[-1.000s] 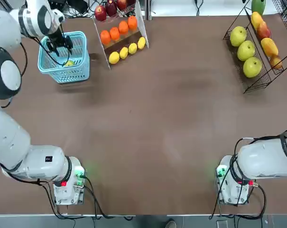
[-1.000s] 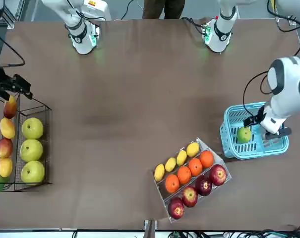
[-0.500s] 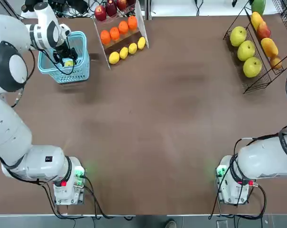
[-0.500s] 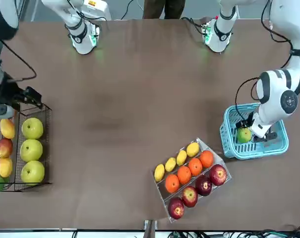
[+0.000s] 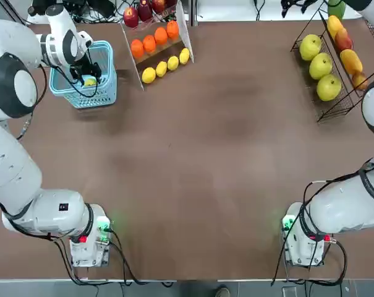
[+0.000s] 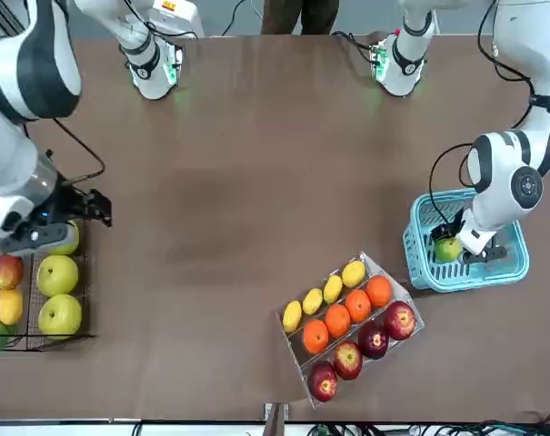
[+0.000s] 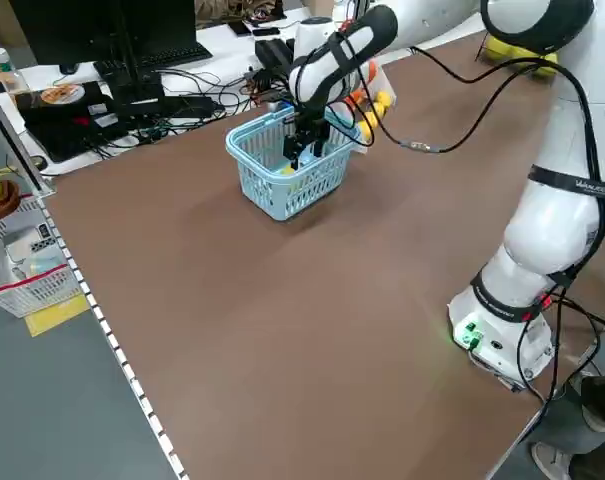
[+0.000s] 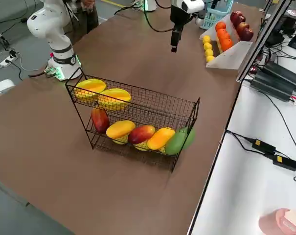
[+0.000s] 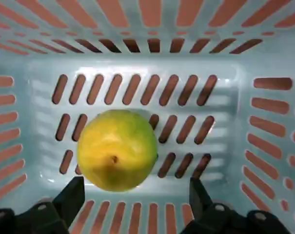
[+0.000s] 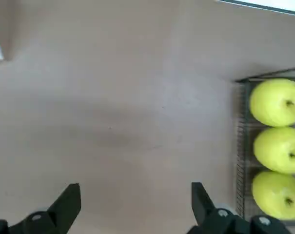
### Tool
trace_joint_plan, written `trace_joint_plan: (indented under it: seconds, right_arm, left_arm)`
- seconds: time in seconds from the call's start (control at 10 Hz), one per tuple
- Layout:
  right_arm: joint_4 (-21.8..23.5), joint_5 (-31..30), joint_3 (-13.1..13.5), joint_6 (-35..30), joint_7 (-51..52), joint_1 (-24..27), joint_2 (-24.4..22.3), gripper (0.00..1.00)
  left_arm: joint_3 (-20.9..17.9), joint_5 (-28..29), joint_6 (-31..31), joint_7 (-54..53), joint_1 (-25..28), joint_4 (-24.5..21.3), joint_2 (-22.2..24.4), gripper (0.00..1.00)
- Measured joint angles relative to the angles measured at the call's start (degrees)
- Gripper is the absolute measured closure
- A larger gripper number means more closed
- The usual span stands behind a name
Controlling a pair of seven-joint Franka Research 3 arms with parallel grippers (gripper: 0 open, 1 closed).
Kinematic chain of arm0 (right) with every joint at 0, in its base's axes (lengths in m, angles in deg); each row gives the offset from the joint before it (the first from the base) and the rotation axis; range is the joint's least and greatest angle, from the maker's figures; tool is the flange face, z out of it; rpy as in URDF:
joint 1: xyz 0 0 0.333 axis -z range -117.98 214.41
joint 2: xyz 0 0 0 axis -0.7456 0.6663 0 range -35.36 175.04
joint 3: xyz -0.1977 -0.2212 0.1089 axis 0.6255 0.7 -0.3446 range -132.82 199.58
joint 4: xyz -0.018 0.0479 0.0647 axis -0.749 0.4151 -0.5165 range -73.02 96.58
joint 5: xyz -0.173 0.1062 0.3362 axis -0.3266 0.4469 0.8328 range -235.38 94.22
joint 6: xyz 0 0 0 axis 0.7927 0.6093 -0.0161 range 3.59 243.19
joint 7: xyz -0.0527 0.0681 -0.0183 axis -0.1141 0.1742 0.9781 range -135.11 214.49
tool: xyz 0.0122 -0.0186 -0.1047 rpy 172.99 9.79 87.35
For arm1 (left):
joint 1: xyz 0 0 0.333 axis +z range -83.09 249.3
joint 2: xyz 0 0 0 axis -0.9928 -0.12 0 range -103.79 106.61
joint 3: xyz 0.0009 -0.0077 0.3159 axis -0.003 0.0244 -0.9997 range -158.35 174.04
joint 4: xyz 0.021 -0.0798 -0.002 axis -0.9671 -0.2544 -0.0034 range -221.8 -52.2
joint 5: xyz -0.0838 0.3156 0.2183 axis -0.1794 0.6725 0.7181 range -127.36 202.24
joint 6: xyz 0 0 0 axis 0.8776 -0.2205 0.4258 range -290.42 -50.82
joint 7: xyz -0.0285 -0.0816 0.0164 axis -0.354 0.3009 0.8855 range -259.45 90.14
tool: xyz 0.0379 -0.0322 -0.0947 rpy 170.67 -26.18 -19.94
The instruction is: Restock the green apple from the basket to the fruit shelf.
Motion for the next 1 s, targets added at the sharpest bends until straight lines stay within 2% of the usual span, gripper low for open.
trace_joint_plan:
  seconds: [0.5,0.9,1.0]
  right_arm:
    - [0.7,18.2,0.7,0.4,29.9,1.2,0.3,0.0]
    - [1.5,25.6,0.8,1.7,47.8,4.0,2.3,0.0]
    - [1.8,29.1,0.9,2.1,52.6,4.8,3.0,0.0]
  left_arm:
    - [0.0,1.6,-2.2,-1.6,3.0,0.1,-1.5,0.05]
    - [0.1,0.7,-2.4,-1.1,3.1,1.0,-2.5,0.05]
    - [0.2,0.1,-2.5,-1.0,3.1,1.2,-2.6,0.05]
